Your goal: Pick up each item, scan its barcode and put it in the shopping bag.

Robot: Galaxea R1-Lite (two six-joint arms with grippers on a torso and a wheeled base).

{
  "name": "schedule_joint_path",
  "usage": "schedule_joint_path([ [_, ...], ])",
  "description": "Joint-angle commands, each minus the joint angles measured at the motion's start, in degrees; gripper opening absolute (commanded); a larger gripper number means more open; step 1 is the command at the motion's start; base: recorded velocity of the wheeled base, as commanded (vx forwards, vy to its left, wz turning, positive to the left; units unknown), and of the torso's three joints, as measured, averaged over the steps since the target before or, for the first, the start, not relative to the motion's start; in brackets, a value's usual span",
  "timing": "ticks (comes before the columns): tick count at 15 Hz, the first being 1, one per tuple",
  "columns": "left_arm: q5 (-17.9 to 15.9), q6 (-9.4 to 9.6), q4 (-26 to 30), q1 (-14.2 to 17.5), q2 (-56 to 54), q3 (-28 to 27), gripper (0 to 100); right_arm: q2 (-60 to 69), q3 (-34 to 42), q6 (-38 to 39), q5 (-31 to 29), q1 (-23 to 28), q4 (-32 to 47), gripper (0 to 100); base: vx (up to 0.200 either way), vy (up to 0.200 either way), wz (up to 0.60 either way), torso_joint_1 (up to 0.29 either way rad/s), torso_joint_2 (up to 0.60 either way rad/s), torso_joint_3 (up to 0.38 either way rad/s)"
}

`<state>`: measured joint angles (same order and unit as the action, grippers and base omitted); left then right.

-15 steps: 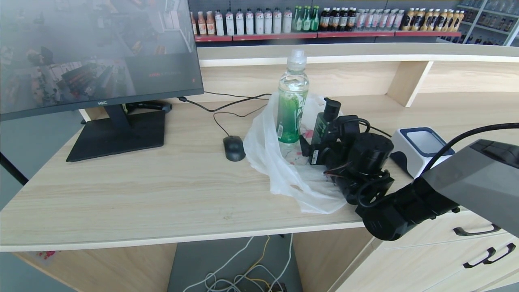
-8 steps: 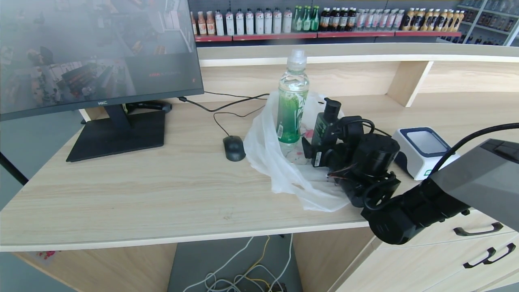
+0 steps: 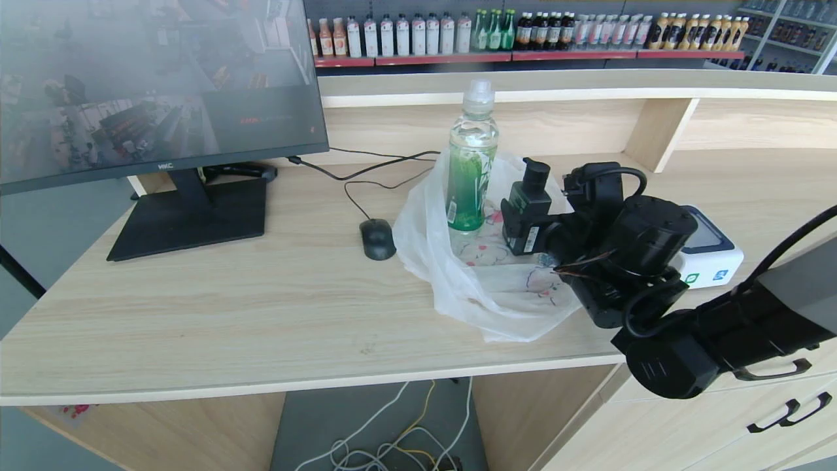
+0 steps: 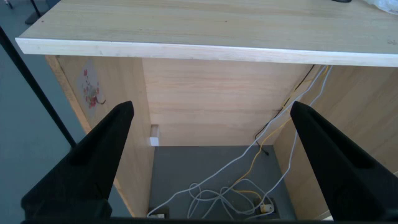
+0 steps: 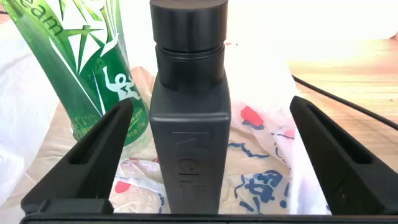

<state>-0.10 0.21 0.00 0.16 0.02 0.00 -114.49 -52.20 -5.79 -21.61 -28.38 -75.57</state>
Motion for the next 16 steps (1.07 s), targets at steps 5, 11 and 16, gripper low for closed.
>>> schedule_joint_path([
  [5,0.01,0.06,0.00,0.02,-0.02,0.00,100,14.74,13.00,-9.94,0.17,-0.98,-1.60,100,0.000,0.000,0.00,0.000,0.00,0.000],
  [11,0.01,-0.03,0.00,0.02,-0.02,0.00,100,19.84,19.86,-23.83,-0.18,0.08,-0.37,100,0.000,0.000,0.00,0.000,0.00,0.000],
  [16,0.01,-0.03,0.00,0.02,-0.02,0.00,100,22.03,14.67,-15.57,0.08,3.68,3.50,100,0.000,0.000,0.00,0.000,0.00,0.000],
])
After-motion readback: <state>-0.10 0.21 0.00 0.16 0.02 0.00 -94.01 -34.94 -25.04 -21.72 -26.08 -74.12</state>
